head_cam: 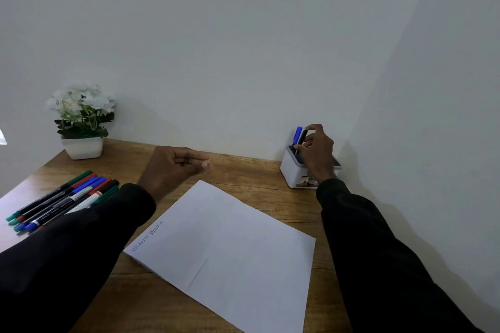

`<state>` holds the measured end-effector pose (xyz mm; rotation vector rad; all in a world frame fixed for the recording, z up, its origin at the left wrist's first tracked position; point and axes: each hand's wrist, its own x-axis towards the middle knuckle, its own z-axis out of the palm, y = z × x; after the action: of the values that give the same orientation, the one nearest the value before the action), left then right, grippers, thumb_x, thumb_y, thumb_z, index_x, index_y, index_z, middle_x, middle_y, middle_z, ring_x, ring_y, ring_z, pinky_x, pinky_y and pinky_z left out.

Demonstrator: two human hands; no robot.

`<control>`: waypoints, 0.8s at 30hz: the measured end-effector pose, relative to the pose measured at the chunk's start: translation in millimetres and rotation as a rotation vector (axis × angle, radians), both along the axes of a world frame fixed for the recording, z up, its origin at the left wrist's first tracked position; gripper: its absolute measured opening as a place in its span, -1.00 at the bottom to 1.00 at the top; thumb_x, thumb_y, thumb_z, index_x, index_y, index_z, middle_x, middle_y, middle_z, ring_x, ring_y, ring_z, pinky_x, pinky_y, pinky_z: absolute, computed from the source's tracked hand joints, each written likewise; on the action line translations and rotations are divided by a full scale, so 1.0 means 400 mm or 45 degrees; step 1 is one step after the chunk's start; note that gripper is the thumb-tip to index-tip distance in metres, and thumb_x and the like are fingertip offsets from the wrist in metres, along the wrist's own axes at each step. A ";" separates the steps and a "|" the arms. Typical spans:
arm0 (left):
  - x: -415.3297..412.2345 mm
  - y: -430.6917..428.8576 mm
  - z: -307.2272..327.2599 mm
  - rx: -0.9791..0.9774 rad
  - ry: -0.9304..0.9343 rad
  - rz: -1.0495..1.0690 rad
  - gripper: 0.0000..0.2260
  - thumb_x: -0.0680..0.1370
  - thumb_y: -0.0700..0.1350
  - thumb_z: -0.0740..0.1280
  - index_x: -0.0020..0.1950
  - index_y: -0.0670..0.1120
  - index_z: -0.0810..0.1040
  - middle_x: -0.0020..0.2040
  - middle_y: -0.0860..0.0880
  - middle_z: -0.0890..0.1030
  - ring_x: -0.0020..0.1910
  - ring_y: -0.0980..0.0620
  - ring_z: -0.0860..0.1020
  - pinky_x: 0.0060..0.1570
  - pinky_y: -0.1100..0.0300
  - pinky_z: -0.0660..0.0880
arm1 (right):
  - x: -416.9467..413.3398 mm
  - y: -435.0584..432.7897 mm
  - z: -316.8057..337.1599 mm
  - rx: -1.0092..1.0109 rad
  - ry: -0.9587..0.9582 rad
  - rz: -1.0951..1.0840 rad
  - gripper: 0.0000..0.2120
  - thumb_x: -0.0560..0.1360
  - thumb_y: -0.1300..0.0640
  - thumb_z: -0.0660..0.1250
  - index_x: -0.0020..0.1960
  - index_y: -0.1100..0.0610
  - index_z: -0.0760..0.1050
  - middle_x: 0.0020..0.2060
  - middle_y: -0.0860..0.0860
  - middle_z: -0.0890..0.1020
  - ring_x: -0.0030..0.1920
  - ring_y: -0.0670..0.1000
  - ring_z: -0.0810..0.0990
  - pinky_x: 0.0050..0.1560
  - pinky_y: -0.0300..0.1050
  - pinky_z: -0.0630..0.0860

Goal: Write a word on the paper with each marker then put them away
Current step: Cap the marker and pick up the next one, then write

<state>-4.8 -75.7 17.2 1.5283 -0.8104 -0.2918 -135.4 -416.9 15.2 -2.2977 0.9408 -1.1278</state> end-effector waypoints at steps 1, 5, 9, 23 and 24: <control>0.001 0.003 0.000 -0.001 -0.002 0.002 -0.81 0.40 -0.20 0.54 0.00 -0.15 0.70 -0.15 -0.01 0.73 -0.11 0.07 0.70 -0.15 0.39 0.56 | -0.001 0.002 0.001 0.003 -0.010 -0.005 -0.50 0.47 0.35 0.54 0.33 0.14 0.44 -0.03 0.11 0.65 -0.11 -0.02 0.62 -0.24 -0.43 0.40; 0.005 0.017 0.008 -0.007 -0.006 0.007 -0.81 0.40 -0.20 0.53 0.00 -0.16 0.70 -0.16 -0.02 0.73 -0.13 0.08 0.70 -0.20 0.44 0.53 | -0.009 0.013 0.009 -0.004 -0.076 -0.019 -0.49 0.45 0.32 0.56 0.32 0.14 0.45 -0.04 0.09 0.62 -0.06 0.05 0.62 -0.22 -0.40 0.39; 0.011 0.038 0.011 -0.010 -0.023 0.039 -0.83 0.41 -0.23 0.53 -0.02 -0.16 0.70 -0.18 -0.02 0.73 -0.16 0.11 0.70 -0.23 0.47 0.51 | -0.014 0.060 0.030 -0.074 -0.176 0.023 -0.61 0.47 0.38 0.50 0.24 0.19 0.50 -0.08 0.08 0.64 -0.07 0.05 0.66 -0.08 -0.23 0.57; 0.053 0.243 -0.020 0.202 -0.205 0.114 -0.83 0.46 -0.23 0.49 0.03 -0.18 0.69 -0.12 -0.08 0.72 -0.09 0.04 0.69 -0.04 0.29 0.61 | 0.071 0.449 -0.050 0.002 0.166 0.762 -0.85 0.47 0.28 0.56 -0.19 0.12 0.63 -0.33 -0.14 0.65 -0.34 -0.27 0.59 -0.26 -0.46 0.43; 0.055 0.264 -0.018 0.191 -0.192 0.129 -0.83 0.46 -0.25 0.48 0.04 -0.21 0.68 -0.11 -0.10 0.72 -0.08 0.02 0.69 -0.04 0.29 0.61 | 0.080 0.471 -0.054 0.007 0.190 0.814 -0.85 0.47 0.29 0.56 -0.20 0.14 0.63 -0.33 -0.13 0.65 -0.35 -0.26 0.58 -0.27 -0.45 0.43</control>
<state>17.4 29.8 10.1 1.7422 -0.8411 -0.1664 -103.3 -228.4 -6.6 -2.4311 0.2040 -0.6832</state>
